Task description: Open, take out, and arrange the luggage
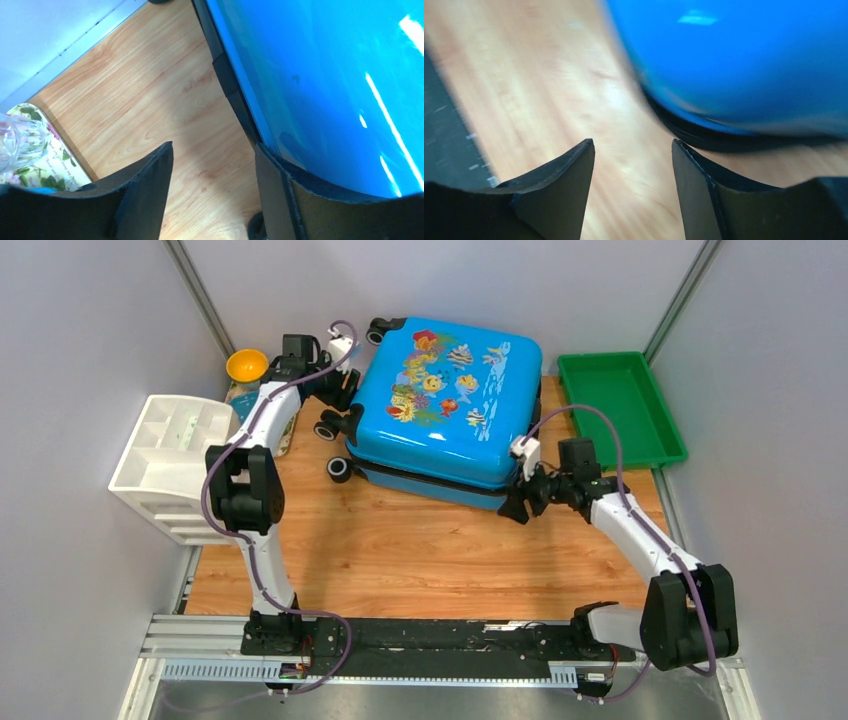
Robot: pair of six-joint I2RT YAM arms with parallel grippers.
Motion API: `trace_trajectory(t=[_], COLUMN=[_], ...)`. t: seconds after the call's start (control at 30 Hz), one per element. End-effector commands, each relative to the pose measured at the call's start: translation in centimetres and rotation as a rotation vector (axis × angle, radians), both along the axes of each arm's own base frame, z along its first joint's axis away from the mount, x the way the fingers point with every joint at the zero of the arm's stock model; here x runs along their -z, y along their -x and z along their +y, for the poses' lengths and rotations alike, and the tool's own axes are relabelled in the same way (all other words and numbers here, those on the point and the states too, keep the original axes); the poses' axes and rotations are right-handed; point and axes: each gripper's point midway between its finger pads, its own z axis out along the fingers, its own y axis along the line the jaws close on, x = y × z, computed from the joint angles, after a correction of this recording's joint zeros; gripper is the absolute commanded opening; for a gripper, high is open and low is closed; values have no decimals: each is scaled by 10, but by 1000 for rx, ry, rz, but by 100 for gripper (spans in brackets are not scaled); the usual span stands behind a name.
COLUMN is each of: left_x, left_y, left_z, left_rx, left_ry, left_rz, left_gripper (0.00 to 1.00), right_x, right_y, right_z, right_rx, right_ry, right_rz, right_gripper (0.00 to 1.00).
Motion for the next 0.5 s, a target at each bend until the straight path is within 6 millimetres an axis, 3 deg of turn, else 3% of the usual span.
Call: trace_trajectory(t=[0.0, 0.07, 0.1, 0.17, 0.2, 0.27, 0.33, 0.37, 0.4, 0.47], left_x=[-55, -92, -99, -124, -122, -137, -128, -136, -129, -137], left_y=[20, 11, 8, 13, 17, 31, 45, 54, 61, 75], left_z=[-31, -4, 19, 34, 41, 41, 38, 38, 36, 33], left_rx=[45, -26, -91, -111, -126, -125, -124, -126, -136, -129], left_ry=[232, 279, 295, 291, 279, 276, 289, 297, 310, 330], left_rz=[-13, -105, -119, -188, -191, -223, -195, -206, -181, -183], left_gripper=[73, 76, 76, 77, 77, 77, 77, 77, 77, 77], right_x=[-21, -21, -25, -27, -34, -38, -53, -59, -60, -87], right_y=[59, 59, 58, 56, 58, 57, 50, 48, 48, 42], right_z=[69, 77, 87, 100, 113, 125, 129, 126, 118, 105], right_rx=[-299, -293, -314, -325, -359, -383, -371, -365, -345, -292], right_ry=[-180, -179, -193, -220, -235, -229, -226, -213, -195, -214], right_rz=[33, 26, -12, -24, -52, -51, -53, -63, -44, -82], right_gripper=[63, 63, 63, 63, 64, 65, 67, 67, 67, 69])
